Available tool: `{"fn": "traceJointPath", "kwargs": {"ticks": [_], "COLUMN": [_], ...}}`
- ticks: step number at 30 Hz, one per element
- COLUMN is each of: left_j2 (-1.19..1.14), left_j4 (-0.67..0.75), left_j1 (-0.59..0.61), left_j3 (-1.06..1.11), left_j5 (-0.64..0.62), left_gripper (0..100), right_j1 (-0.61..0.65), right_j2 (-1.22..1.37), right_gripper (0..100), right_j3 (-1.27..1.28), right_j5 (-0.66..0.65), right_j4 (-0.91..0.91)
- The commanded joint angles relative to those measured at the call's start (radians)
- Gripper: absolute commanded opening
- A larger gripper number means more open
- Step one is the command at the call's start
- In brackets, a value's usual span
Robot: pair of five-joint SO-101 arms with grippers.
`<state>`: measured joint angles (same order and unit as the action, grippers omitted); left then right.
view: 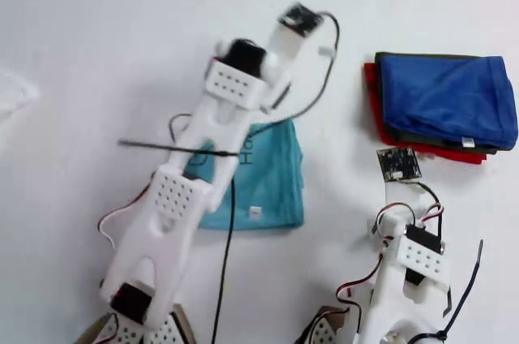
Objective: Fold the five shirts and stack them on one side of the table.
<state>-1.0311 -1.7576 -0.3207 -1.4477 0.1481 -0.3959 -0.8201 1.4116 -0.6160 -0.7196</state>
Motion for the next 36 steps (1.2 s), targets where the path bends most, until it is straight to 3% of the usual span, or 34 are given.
{"fn": "traceJointPath", "kwargs": {"ticks": [1, 6, 10, 17, 23, 29, 36], "left_j2": [0.035, 0.118, 0.239, 0.445, 0.582, 0.732, 0.839], "left_j4": [-0.032, -0.034, -0.034, -0.009, 0.232, 0.509, 0.552], "left_j1": [0.078, 0.167, 0.21, 0.276, 0.299, 0.255, 0.241], "left_j3": [-0.076, 0.073, 0.283, 0.638, 1.027, 1.386, 1.491], "left_j5": [0.003, 0.04, 0.071, 0.072, 0.068, 0.028, 0.023], "left_gripper": [3, 3, 3, 3, 3, 3, 3], "right_j1": [-0.007, 0.031, 0.217, 0.518, 0.653, 0.723, 0.728], "right_j2": [-0.028, -0.018, 0.03, 0.349, 0.634, 0.826, 0.975], "right_gripper": [1.9, 1.9, 2.0, 2.0, 2.0, 2.0, 2.0], "right_j3": [-0.011, -0.187, -0.436, -0.847, -1.109, -1.214, -1.27], "right_j5": [-0.003, 0.012, 0.149, 0.324, 0.376, 0.399, 0.399], "right_j4": [0.01, -0.14, -0.308, -0.407, -0.458, -0.45, -0.449]}}
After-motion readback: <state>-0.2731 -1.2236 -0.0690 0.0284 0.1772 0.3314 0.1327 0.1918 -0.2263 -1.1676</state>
